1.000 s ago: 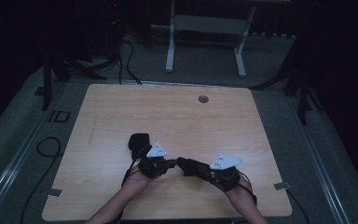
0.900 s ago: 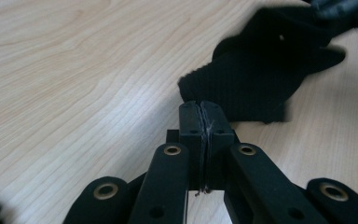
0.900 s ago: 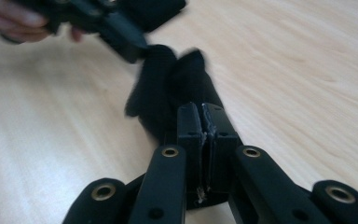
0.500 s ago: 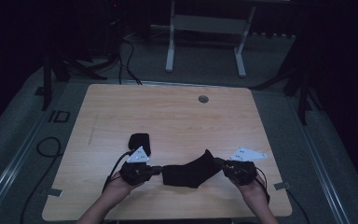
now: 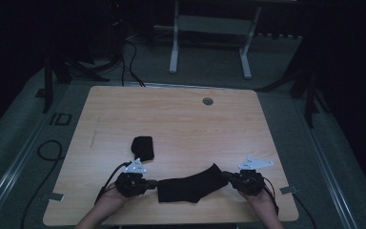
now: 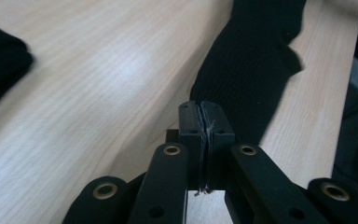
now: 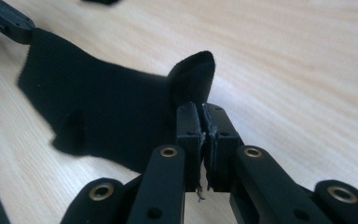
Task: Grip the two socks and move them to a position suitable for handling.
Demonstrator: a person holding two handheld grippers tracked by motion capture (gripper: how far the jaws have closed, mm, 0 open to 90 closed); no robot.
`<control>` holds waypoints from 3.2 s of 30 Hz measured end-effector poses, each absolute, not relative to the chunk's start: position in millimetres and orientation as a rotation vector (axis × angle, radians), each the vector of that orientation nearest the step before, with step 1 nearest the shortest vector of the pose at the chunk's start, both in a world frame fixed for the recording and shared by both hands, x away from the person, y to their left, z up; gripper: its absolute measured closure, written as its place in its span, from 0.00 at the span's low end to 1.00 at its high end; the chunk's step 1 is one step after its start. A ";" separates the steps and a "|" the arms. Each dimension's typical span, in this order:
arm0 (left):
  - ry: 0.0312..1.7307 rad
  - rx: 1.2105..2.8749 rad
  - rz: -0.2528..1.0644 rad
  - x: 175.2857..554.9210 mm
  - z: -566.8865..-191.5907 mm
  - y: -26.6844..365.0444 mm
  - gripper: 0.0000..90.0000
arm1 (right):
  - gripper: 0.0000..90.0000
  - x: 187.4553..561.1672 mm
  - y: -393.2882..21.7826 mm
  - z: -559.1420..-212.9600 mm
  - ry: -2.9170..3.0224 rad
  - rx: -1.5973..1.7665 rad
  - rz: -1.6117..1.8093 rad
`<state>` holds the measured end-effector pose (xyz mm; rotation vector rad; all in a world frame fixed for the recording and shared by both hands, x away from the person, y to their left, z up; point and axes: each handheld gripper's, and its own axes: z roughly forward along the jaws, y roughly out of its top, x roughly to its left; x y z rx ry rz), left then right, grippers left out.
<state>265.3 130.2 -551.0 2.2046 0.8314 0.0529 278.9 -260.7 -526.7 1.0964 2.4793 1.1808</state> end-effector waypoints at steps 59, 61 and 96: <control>0.730 2.207 0.112 260.3 -563.1 121.5 0.99 | 0.97 258.4 -249.7 -549.3 2.573 0.986 1.042; 0.731 2.182 0.146 257.3 -558.5 125.9 0.89 | 0.95 258.6 -243.9 -537.0 2.555 0.940 1.084; 0.980 1.946 0.278 252.8 -556.7 196.1 0.70 | 0.46 394.7 18.0 -533.4 2.730 0.585 0.989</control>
